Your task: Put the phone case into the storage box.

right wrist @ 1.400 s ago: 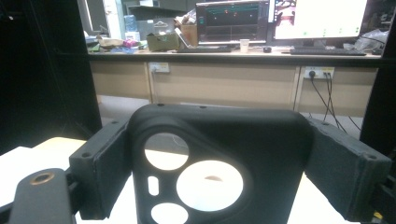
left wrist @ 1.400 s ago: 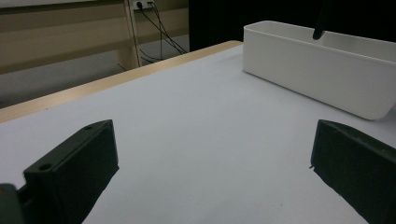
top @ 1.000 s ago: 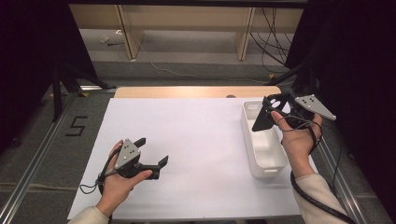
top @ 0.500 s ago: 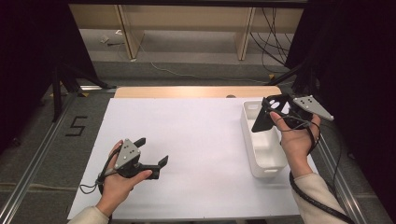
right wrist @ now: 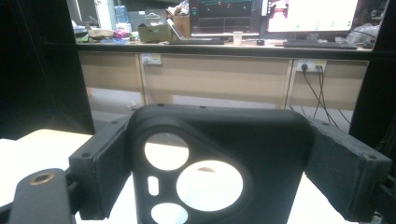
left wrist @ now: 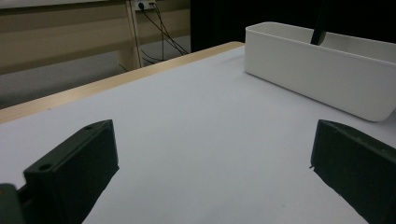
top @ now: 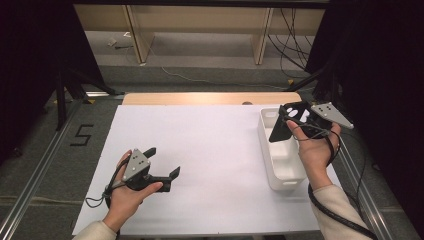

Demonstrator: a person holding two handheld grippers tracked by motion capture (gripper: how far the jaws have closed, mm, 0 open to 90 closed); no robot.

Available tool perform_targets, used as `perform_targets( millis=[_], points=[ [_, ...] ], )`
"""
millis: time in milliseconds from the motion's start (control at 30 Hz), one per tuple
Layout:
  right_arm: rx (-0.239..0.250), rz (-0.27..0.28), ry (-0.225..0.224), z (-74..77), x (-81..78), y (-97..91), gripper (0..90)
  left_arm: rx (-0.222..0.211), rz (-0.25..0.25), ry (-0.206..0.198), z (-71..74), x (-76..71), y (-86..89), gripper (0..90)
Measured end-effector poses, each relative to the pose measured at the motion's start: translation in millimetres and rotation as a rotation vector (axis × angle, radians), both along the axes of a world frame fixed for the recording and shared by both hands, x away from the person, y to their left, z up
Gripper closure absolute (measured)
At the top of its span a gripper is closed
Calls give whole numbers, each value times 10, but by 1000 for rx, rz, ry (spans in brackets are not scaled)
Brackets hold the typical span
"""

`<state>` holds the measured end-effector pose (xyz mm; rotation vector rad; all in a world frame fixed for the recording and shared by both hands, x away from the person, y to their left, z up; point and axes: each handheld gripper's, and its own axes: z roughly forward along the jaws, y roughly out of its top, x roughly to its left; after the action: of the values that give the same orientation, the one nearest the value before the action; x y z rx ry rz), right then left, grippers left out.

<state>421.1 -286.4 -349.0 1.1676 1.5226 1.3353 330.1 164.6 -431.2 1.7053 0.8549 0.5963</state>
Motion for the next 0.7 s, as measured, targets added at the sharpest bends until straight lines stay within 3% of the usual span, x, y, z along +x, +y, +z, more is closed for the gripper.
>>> perform_targets(
  millis=[700],
  points=[
    [-11,-5,2,-33,70,36,150,0,1,0,-5,3,1,3]
  ],
)
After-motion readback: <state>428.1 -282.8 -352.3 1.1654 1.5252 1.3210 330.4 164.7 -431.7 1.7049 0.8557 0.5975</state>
